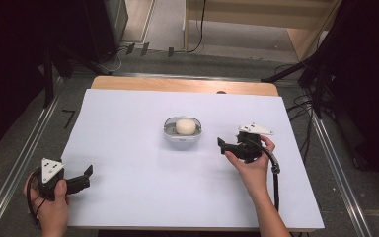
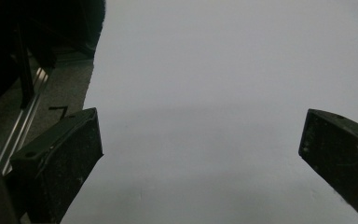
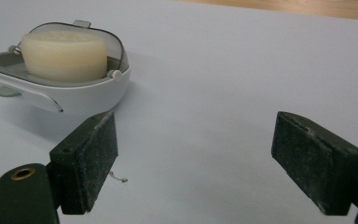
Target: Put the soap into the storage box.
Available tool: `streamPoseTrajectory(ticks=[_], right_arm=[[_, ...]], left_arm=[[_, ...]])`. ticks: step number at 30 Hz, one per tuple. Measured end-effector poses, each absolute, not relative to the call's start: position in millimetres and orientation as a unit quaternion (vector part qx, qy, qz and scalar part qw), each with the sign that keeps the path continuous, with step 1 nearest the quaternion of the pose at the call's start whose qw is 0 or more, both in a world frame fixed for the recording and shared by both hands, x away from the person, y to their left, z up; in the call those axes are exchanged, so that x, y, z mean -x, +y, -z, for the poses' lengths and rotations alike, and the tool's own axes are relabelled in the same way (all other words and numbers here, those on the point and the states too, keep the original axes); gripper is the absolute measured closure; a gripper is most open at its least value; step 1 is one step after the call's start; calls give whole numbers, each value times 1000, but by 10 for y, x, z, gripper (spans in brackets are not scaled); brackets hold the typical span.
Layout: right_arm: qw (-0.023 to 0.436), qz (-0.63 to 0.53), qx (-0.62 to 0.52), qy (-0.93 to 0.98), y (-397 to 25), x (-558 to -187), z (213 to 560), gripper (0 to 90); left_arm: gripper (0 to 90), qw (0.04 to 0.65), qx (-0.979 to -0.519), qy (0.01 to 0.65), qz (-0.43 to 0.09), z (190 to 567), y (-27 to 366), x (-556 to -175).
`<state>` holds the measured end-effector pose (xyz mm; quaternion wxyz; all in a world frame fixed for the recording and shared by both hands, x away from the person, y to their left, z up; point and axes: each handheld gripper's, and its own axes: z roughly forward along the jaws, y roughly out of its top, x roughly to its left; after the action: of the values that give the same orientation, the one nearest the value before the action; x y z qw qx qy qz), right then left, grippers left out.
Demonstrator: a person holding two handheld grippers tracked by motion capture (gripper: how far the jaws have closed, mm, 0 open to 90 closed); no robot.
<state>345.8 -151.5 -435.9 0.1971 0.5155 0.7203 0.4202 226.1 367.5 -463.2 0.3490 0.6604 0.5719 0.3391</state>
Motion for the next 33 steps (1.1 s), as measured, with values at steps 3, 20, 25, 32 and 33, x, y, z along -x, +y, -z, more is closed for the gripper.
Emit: streamPoseTrajectory(ticks=[3,20,25,32,33], right_arm=[[203,-418,-518,718,-1578,-3425,4384,147],[204,-415,-522,717,-1914,-3219,4552,131],[208,-412,-525,715,-1999,-3160,4601,131],[197,-425,-527,709,-2149,-3079,4642,136],[189,-431,-528,707,-2176,-3069,4644,136]], left_arm=[[0,349,-661,572,-339,4632,3676,-2263],[0,349,-661,571,-340,4632,3674,-2261],[0,349,-660,571,-340,4633,3673,-2262],[0,349,-660,571,-340,4632,3674,-2261],[0,348,-660,572,-340,4633,3674,-2261]])
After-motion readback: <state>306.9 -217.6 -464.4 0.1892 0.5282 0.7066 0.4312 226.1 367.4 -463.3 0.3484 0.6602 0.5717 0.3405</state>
